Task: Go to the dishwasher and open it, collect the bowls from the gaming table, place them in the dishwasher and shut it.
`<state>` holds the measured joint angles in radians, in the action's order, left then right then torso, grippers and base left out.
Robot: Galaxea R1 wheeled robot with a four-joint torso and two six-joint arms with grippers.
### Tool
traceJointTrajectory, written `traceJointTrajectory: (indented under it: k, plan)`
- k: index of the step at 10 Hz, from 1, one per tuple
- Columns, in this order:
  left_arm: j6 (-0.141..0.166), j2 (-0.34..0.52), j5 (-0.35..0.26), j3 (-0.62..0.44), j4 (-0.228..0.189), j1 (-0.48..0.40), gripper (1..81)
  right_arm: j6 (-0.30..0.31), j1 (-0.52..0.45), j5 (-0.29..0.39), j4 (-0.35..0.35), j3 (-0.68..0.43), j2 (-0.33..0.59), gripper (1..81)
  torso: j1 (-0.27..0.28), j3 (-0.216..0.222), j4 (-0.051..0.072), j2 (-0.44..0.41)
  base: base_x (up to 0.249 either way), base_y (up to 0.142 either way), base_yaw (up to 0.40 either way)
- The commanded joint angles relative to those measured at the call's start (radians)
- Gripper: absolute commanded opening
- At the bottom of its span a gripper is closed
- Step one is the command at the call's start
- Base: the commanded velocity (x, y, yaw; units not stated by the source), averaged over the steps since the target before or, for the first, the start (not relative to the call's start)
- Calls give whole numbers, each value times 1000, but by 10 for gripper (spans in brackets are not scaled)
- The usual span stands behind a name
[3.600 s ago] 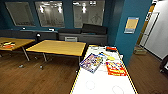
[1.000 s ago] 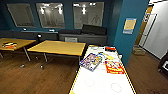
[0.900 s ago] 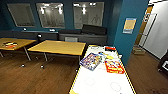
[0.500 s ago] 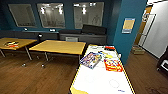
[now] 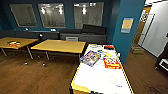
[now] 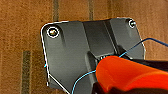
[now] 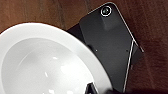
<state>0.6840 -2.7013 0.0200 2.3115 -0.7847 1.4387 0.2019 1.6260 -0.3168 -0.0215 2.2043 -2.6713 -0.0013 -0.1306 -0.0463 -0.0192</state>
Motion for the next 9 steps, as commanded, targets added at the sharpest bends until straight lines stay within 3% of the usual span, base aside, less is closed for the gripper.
traceJointTrajectory:
  k: [1,9]
  plan:
    - [-6,-11,-35,34,-15,-28,10,-4,-28,45,26,-6,17,10,1,0,0,0,-130,0,0]
    - [-8,-25,-18,46,-27,-16,10,-4,-27,47,26,38,-23,10,1,0,0,0,-137,0,0]
